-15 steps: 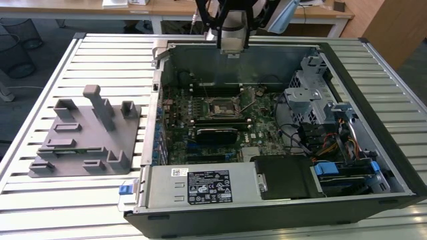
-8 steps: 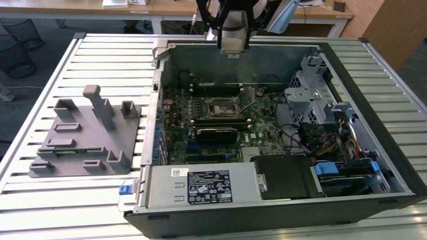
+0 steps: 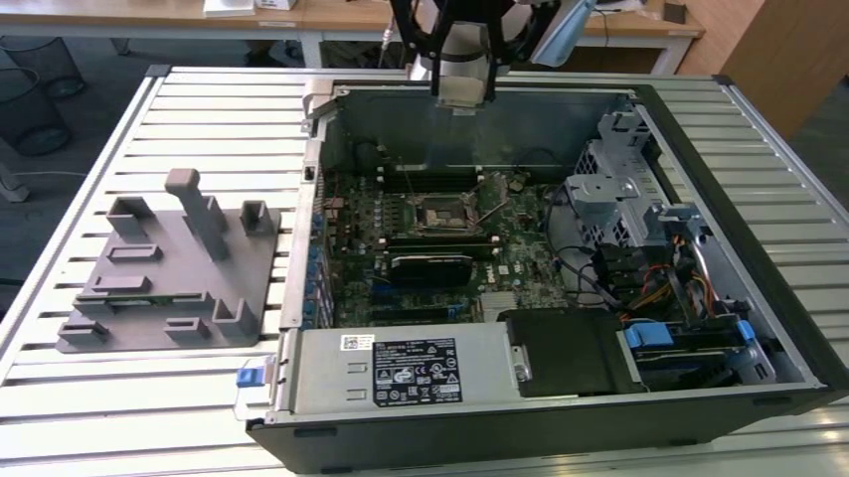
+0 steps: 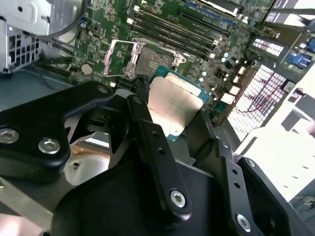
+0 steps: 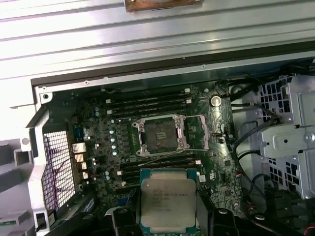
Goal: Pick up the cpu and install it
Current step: 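Place the cpu into insertion slot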
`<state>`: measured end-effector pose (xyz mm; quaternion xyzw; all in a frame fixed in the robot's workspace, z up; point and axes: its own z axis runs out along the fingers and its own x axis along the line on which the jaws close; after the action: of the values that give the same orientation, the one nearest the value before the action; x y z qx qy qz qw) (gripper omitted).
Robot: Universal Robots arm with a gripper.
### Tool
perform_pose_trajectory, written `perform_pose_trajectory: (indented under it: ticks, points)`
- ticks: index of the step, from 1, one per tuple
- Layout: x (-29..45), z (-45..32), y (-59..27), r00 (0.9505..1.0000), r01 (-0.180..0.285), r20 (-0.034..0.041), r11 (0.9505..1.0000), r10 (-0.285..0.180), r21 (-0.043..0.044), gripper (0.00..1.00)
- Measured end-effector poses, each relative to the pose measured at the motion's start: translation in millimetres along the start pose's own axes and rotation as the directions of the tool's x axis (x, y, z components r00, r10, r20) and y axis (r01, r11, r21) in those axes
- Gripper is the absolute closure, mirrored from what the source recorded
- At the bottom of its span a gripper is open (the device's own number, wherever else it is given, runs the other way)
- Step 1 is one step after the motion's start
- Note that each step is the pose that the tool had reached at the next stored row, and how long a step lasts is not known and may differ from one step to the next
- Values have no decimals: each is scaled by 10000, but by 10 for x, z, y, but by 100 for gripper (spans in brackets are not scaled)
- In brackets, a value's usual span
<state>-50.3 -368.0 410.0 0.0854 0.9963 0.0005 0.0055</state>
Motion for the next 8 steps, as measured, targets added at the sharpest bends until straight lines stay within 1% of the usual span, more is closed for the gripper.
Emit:
perform_pose_trajectory:
  ticks: [3,8]
  points:
    - [0,1,0,9995,-331,2,9995,331,10,46]
    - [0,3,0,9975,-711,3,9975,711,13,46]
